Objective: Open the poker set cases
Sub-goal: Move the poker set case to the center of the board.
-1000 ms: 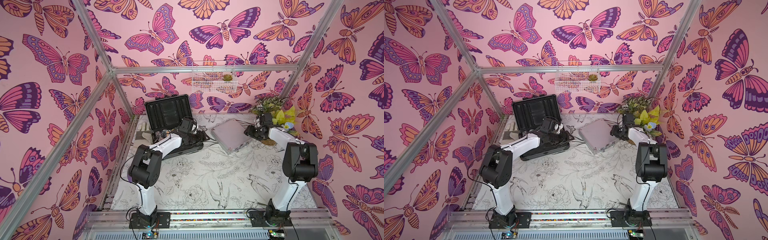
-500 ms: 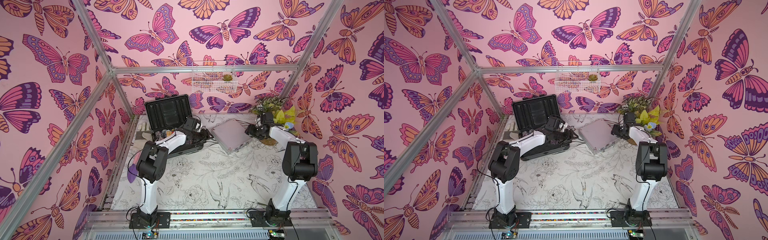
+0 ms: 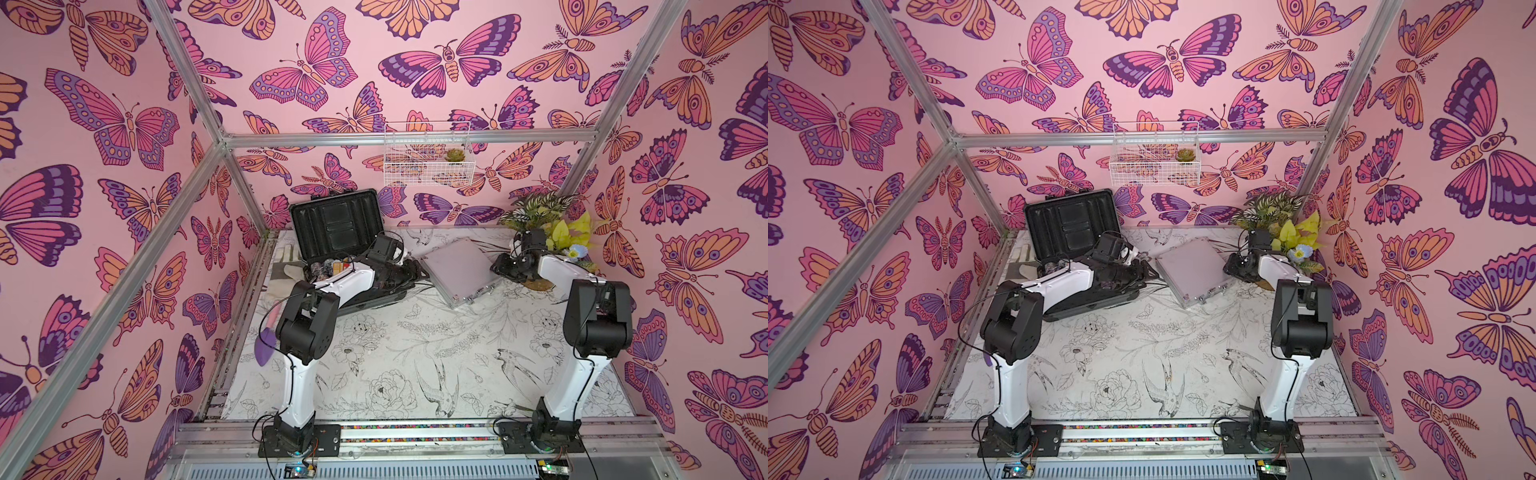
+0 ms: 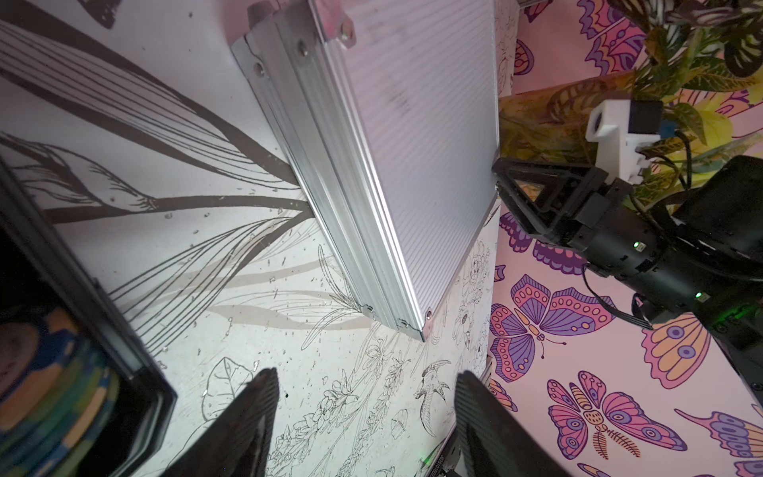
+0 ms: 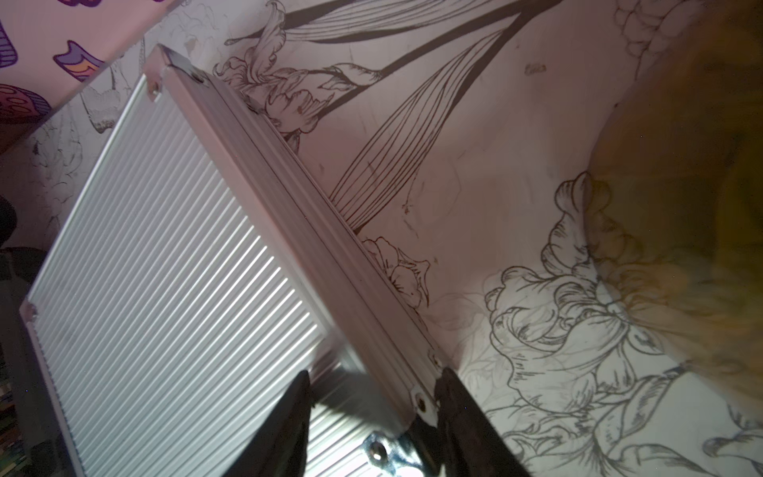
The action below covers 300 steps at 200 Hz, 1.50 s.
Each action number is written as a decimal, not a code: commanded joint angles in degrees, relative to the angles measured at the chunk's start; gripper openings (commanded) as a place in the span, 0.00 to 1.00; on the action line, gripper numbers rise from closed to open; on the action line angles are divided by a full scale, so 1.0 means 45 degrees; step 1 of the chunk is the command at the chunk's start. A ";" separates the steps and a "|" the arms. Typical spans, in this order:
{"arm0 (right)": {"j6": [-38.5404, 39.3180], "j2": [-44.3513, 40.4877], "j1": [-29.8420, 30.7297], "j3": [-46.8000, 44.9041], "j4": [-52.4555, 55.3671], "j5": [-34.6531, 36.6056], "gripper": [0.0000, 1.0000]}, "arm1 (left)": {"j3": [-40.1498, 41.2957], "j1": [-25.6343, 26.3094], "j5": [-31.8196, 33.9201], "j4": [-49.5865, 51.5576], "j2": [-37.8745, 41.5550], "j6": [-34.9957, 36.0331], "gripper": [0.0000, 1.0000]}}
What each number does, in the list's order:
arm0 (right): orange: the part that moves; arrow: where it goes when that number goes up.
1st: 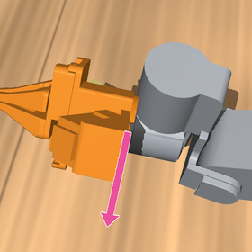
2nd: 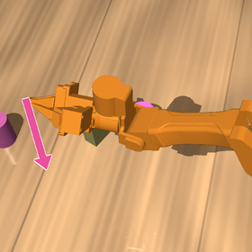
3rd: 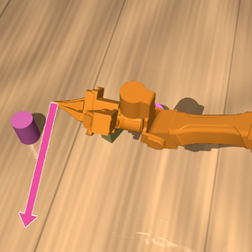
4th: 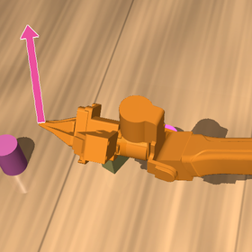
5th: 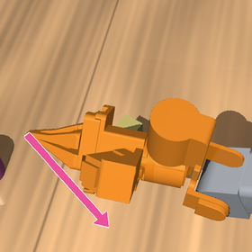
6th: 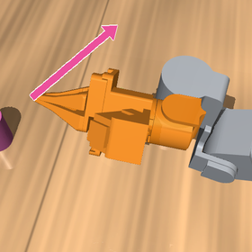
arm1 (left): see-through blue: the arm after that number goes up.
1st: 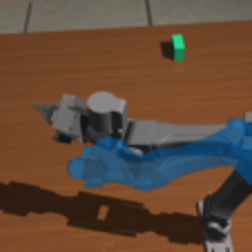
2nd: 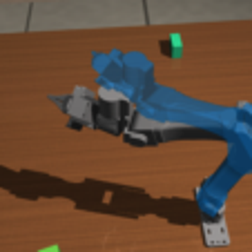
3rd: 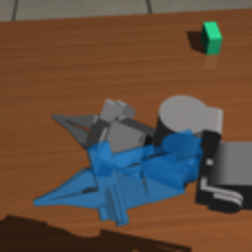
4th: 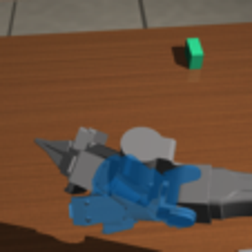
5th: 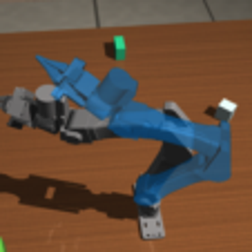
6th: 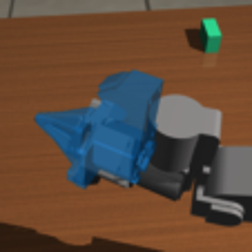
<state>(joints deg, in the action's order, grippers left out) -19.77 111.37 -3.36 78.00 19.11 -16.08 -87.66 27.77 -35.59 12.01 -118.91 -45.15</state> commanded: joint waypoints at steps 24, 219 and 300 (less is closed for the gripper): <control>-0.0809 -0.0788 0.0140 -0.1436 -0.0145 -0.1361 0.46 | -0.0646 0.0184 -0.0198 0.0064 -0.0707 -0.0182 0.67; -0.1961 -0.1500 0.0468 -0.3474 -0.1539 -0.3424 0.43 | -0.1466 0.1045 0.0233 0.0690 -0.2160 0.0208 0.48; -0.2472 -0.2728 0.1188 -0.5623 -0.2352 -0.3554 0.40 | -0.0340 0.1524 0.0418 0.0709 -0.1213 0.0403 0.48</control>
<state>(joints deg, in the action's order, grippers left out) -29.45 100.09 -1.37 56.49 4.71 -28.08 -91.61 31.79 -32.86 13.54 -125.78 -44.99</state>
